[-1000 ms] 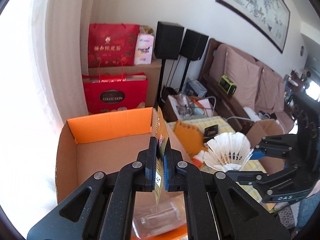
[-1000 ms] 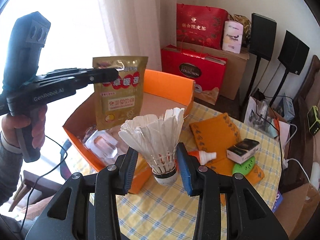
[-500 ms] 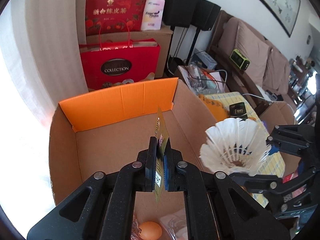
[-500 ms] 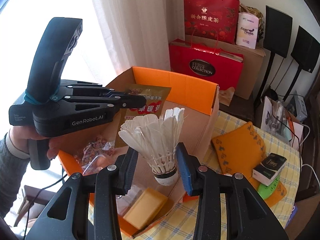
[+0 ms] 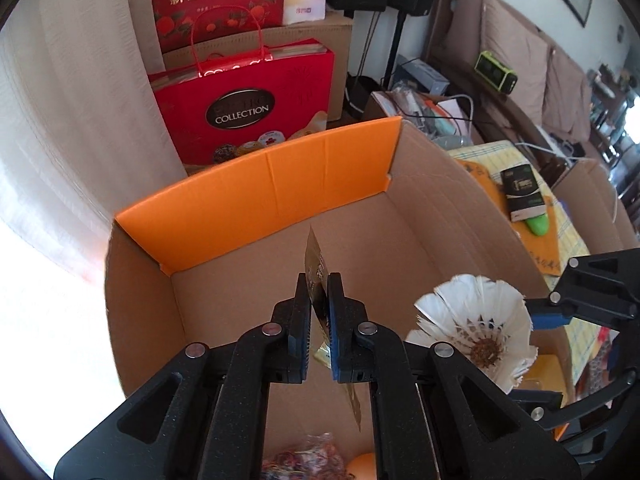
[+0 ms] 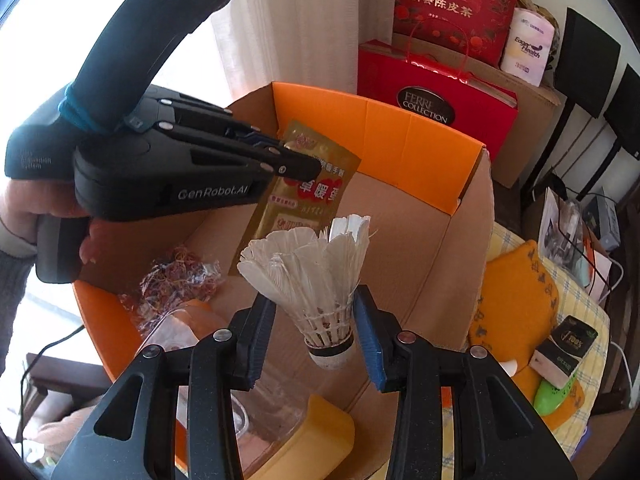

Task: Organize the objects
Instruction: 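Carry the packet and shuttlecock over the orange box and release both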

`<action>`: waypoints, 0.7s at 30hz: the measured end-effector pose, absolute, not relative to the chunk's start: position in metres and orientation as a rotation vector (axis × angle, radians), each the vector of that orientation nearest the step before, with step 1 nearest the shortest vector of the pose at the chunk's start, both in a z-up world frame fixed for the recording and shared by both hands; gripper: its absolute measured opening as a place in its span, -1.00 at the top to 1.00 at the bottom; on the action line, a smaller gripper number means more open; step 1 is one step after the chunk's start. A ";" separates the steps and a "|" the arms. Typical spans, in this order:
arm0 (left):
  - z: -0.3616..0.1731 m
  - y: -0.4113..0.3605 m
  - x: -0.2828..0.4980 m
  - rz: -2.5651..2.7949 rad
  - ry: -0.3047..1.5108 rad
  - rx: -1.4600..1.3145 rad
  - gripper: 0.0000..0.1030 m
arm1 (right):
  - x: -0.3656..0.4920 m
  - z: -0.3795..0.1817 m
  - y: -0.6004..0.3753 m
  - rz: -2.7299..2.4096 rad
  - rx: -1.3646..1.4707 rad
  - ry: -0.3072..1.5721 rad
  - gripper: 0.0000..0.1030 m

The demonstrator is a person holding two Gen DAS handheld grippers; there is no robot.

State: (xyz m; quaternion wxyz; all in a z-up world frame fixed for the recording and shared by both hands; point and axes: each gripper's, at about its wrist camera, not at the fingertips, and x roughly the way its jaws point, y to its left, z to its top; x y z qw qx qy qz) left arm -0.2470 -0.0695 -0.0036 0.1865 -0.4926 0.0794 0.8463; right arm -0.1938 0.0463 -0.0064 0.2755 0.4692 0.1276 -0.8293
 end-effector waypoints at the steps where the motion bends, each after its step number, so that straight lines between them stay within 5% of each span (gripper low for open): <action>1: -0.004 -0.070 -0.249 2.382 0.232 -1.395 0.86 | -0.195 -0.008 0.046 -2.225 1.266 0.346 0.21; 7: -0.007 -0.081 -0.262 2.446 0.309 -1.428 0.72 | -0.199 -0.009 0.045 -2.219 1.276 0.350 0.20; 8: -0.008 -0.083 -0.263 2.463 0.328 -1.436 0.66 | -0.199 -0.009 0.045 -2.220 1.278 0.352 0.19; 10: -0.008 -0.086 -0.263 2.504 0.358 -1.434 0.16 | -0.201 -0.009 0.045 -2.220 1.280 0.351 0.18; 11: -0.007 -0.088 -0.261 2.522 0.367 -1.414 0.08 | -0.201 -0.009 0.045 -2.226 1.278 0.351 0.18; 21: 0.017 -0.109 -0.245 2.562 0.164 -1.357 -0.30 | -0.198 0.004 0.049 -2.256 1.225 0.310 0.16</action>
